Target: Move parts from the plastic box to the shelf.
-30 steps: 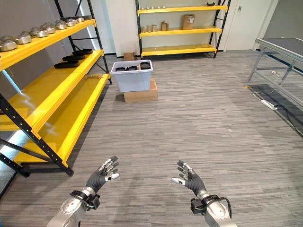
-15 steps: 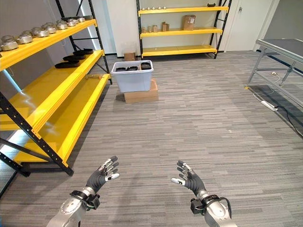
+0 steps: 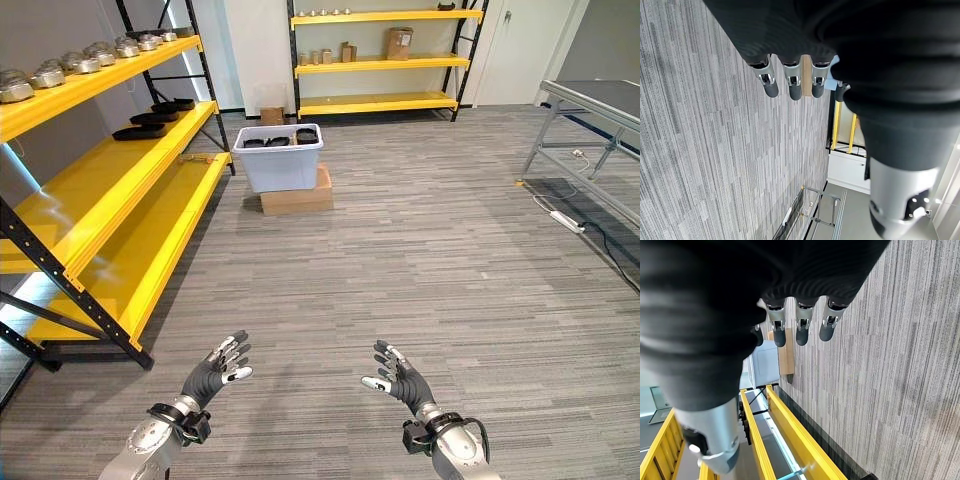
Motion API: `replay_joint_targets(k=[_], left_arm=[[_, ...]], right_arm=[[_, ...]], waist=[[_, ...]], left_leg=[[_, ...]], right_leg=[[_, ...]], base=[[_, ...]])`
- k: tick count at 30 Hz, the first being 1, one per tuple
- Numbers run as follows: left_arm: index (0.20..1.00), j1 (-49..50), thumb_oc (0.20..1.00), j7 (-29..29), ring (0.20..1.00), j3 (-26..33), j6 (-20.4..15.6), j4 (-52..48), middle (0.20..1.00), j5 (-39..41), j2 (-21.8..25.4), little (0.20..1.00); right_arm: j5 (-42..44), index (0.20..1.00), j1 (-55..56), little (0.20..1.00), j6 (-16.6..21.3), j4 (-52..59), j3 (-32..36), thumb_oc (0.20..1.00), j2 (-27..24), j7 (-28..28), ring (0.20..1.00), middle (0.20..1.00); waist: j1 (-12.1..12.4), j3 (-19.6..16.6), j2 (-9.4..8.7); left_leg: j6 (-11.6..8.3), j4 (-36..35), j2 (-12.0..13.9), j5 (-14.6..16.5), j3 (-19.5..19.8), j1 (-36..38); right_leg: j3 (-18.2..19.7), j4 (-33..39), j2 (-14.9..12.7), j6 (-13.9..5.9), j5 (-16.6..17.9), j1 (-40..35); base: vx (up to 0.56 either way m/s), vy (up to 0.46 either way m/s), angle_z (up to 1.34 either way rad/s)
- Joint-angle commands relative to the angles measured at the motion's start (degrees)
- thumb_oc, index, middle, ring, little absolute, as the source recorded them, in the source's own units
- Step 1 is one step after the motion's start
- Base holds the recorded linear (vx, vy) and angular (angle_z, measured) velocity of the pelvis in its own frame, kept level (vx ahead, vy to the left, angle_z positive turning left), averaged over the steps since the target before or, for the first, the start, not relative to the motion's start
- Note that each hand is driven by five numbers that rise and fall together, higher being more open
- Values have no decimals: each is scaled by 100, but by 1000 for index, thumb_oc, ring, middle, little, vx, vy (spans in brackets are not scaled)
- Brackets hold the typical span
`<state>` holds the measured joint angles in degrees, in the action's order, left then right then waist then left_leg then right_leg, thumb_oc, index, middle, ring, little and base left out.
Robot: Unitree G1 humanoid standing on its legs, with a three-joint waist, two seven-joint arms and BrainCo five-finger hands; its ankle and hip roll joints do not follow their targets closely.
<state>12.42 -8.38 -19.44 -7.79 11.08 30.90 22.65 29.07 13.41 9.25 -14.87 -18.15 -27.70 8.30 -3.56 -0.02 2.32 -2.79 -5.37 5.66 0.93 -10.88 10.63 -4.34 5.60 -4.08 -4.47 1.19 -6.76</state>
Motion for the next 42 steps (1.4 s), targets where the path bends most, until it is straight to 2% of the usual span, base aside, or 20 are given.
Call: replay_joint_targets(k=[1, 9, 11, 13, 14, 15, 17, 20, 22, 24, 26, 29, 32, 33, 35, 36, 37, 40, 41, 42], left_arm=[[1000, -117, 1000, -3, 1000, 291, -344, -132, 1000, 88, 161, 1000], [1000, -337, 1000, 72, 1000, 287, -407, -358, 1000, -55, 332, 1000], [1000, -330, 1000, 87, 1000, 306, -401, -439, 1000, -104, 355, 1000], [1000, -403, 1000, 120, 1000, 311, -386, -419, 1000, -172, 368, 1000], [1000, -405, 1000, 121, 1000, 312, -385, -420, 1000, -172, 369, 1000], [1000, -463, 1000, 158, 1000, 341, -386, -429, 1000, -295, 449, 1000], [1000, -466, 1000, 167, 1000, 357, -391, -418, 1000, -289, 436, 1000], [1000, -491, 1000, 180, 1000, 403, -411, -432, 1000, -279, 407, 1000], [1000, -570, 1000, 199, 1000, 428, -420, -340, 1000, -297, 294, 1000], [1000, -687, 1000, 271, 1000, 438, -437, -315, 1000, -314, 182, 1000], [1000, -758, 1000, 254, 1000, 361, -462, -280, 1000, -300, 101, 1000], [1000, -907, 1000, 297, 1000, 208, -478, -172, 1000, -167, 6, 1000], [1000, -933, 1000, 325, 1000, 203, -478, -240, 1000, -72, -57, 1000], [1000, -996, 1000, 352, 1000, 173, -494, -232, 1000, -11, -78, 1000], [1000, -1039, 1000, 414, 1000, 183, -487, -253, 1000, 88, -91, 1000], [1000, -1055, 1000, 427, 1000, 199, -477, -271, 1000, 117, -84, 1000], [1000, -1067, 1000, 464, 1000, 209, -500, -299, 1000, 141, -93, 1000], [1000, -1118, 1000, 540, 1000, 211, -505, -272, 1000, 163, -140, 1000], [1000, -1055, 1000, 567, 1000, 282, -528, -291, 1000, 165, -153, 1000], [1000, -1056, 1000, 568, 1000, 283, -528, -291, 1000, 165, -152, 1000]], right_arm=[[68, 1000, -209, 1000, 245, 103, 38, 1000, 40, -35, 1000, 1000], [236, 1000, -360, 1000, 159, -19, 55, 1000, 157, -96, 1000, 1000], [231, 1000, -350, 1000, 140, -29, 52, 1000, 184, -96, 1000, 1000], [270, 1000, -355, 1000, 140, 22, 53, 1000, 209, -123, 1000, 1000], [270, 1000, -356, 1000, 140, 22, 54, 1000, 209, -123, 1000, 1000], [291, 1000, -387, 1000, 145, 55, 59, 1000, 232, -149, 1000, 1000], [295, 1000, -393, 1000, 144, 61, 66, 1000, 233, -152, 1000, 1000], [320, 1000, -461, 1000, 171, 114, 58, 1000, 186, -133, 1000, 1000], [222, 1000, -543, 1000, 189, 83, 103, 1000, 193, -222, 1000, 1000], [78, 1000, -677, 1000, 212, 171, 187, 1000, 248, -342, 1000, 1000], [68, 1000, -598, 1000, 212, 226, 284, 1000, 228, -346, 1000, 1000], [187, 1000, -633, 1000, 247, 257, 363, 1000, 118, -389, 1000, 1000], [188, 1000, -603, 1000, 306, 264, 479, 1000, 33, -398, 1000, 1000], [218, 1000, -598, 1000, 334, 249, 521, 1000, 19, -424, 1000, 1000], [276, 1000, -657, 1000, 392, 199, 560, 1000, -38, -496, 1000, 1000], [275, 1000, -660, 1000, 394, 217, 594, 1000, -76, -512, 1000, 1000], [223, 1000, -675, 1000, 411, 239, 679, 1000, -154, -584, 1000, 1000], [201, 1000, -790, 1000, 474, 114, 752, 1000, -185, -774, 1000, 1000], [153, 1000, -817, 1000, 495, 80, 758, 1000, -174, -804, 1000, 1000], [153, 1000, -820, 1000, 496, 78, 757, 1000, -173, -803, 1000, 1000]], waist=[[23, -106, -369], [23, 151, -415], [9, 240, -422], [-38, 411, -403], [-31, 409, -409], [-77, 720, -276], [-106, 729, -248], [-235, 828, -254], [-323, 868, -309], [-386, 857, -327], [-449, 694, -367], [-577, 541, -238], [-627, 503, -95], [-657, 518, -62], [-565, 609, -159], [-447, 747, -221], [-317, 912, -375], [-81, 1110, -515], [18, 1120, -498], [17, 1113, -514]], left_leg=[[-122, 114, 113, 9, 255, -427], [283, 864, -312, 485, 436, -811], [394, 937, -422, 549, 485, -831], [497, 1049, -552, 600, 566, -844], [501, 1057, -559, 604, 558, -853], [634, 1107, -621, 695, 535, -710], [653, 1041, -649, 731, 482, -611], [629, 857, -736, 835, 492, -320], [532, 665, -806, 990, 537, 14], [397, 534, -765, 1109, 527, 301], [299, 547, -676, 1311, 585, 505], [194, 778, -392, 1445, 653, 567], [53, 1207, -186, 1242, 673, 469], [-52, 1543, -97, 979, 678, 330], [-222, 3547, 103, 6, 761, -622], [-215, 4132, 71, -140, 829, -910], [-125, 4451, -76, -38, 772, -1460], [-1, 3932, -140, 349, 568, -2390], [-25, 2835, 64, 124, 515, -2560], [-23, 2782, 46, 86, 505, -2544]], right_leg=[[-72, -90, -537, -411, 39, 54], [173, -1320, -984, -605, -88, 627], [295, -1877, -1097, -604, 133, 916], [451, -2519, -1165, -544, 620, 1243], [466, -2539, -1171, -548, 614, 1263], [301, -3365, -1139, -373, 671, 1894], [102, -3239, -1128, -344, 563, 2034], [-84, -2505, -806, -348, 457, 2408], [-255, -1258, -719, -460, 726, 2299], [-399, -765, -673, -590, 1007, 2446], [-335, -693, -560, -479, 958, 2213], [-305, -1062, -307, -316, 779, 2314], [-424, -1444, -180, -138, 466, 2365], [-395, -1529, -42, -36, 355, 2336], [-372, -1404, 186, 264, 114, 1928], [-323, -1311, 242, 362, 45, 1727], [-313, -1108, 136, 399, -23, 1441], [-234, -890, 17, 310, -91, 1029], [-170, -906, 0, 239, -216, 878], [-167, -902, -17, 238, -208, 886]], base=[[0, 0, 0], [-8, 172, 2], [5, 200, 0], [-17, 145, 6], [29, 314, 27], [32, 237, 15], [110, 168, -12], [191, 13, -29], [355, -101, -3], [437, -159, 28], [414, -186, 25], [341, -167, 37], [252, -146, 37], [233, -220, 25], [286, -327, 27], [220, -290, -24], [207, -215, -44], [271, -36, -10], [301, 86, 2], [333, 136, -23]])
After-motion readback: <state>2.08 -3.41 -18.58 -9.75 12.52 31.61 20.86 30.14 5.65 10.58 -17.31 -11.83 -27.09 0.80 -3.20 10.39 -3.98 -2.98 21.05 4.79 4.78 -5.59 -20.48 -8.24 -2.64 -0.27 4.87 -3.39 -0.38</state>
